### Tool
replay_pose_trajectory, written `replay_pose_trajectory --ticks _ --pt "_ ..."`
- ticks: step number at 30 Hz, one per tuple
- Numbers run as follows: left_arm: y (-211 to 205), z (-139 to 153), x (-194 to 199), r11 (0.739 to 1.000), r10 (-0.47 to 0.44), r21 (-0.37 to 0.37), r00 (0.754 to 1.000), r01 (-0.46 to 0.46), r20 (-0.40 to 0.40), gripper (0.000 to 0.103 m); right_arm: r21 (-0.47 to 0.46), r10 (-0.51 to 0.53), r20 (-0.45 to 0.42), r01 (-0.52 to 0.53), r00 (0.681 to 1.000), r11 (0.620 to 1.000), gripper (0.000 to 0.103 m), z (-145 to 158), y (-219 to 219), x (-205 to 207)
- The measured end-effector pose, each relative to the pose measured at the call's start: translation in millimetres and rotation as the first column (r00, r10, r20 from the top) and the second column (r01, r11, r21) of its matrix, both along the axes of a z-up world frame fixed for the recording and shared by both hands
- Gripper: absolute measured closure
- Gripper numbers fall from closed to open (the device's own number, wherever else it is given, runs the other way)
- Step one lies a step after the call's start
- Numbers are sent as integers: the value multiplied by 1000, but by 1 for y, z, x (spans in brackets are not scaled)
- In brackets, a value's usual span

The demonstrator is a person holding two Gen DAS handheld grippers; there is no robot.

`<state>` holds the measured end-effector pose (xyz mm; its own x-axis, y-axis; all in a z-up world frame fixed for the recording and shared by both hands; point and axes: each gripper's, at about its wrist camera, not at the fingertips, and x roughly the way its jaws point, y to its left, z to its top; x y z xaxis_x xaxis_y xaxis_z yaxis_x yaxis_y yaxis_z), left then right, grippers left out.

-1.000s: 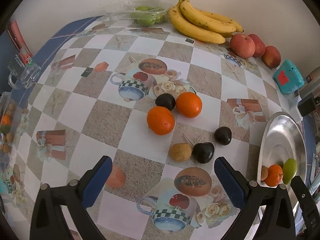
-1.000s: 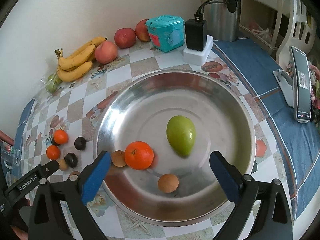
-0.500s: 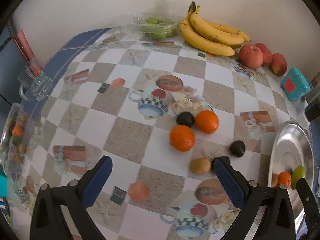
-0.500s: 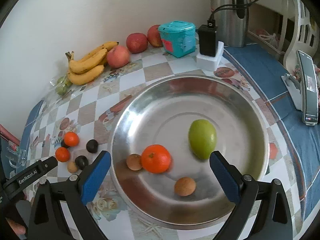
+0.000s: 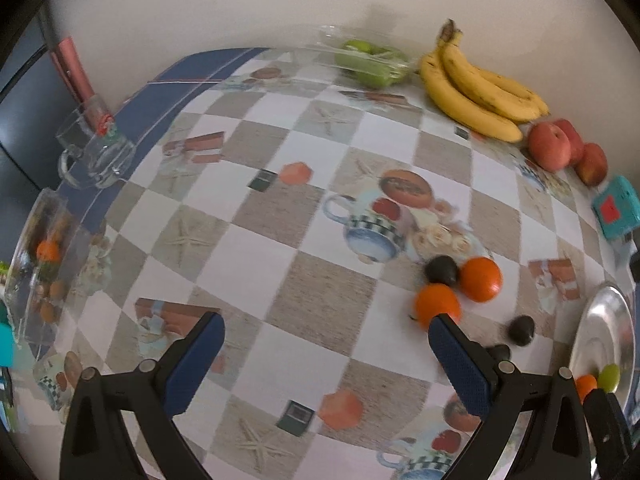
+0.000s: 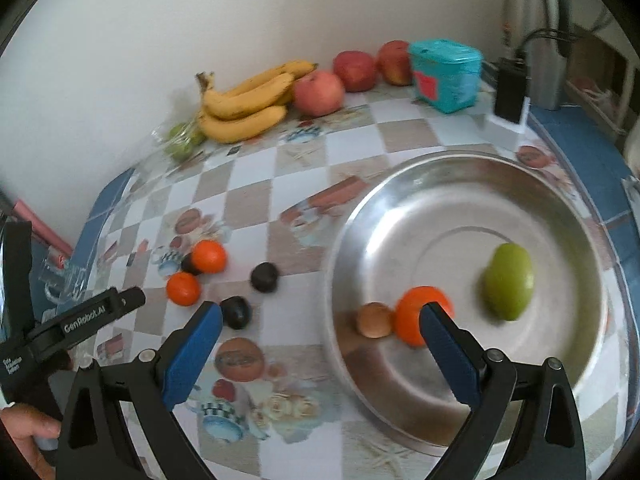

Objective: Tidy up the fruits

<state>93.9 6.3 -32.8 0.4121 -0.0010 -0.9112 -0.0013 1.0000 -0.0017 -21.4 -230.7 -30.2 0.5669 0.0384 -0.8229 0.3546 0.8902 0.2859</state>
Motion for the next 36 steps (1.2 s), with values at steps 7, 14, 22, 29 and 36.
replay_pose_trajectory --ticks 7,14,22,29,36 --pt "12 2 9 1000 15 -17 1000 -14 9 0 40 45 15 -46 999 998 4 2 16 17" --pt "2 14 17 999 -45 -8 997 46 64 0 24 77 15 -77 997 997 4 5 29 39" --pt "-7 24 35 995 -93 -38 991 97 92 0 -10 78 -3 -78 997 997 15 4 31 64" --pt "-15 20 47 988 -115 -96 991 121 71 2 7 78 -35 -78 996 997 33 -6 26 79" --pt "-23 -6 45 969 -137 -211 990 126 -39 15 7 107 -80 -106 991 994 48 -20 31 83"
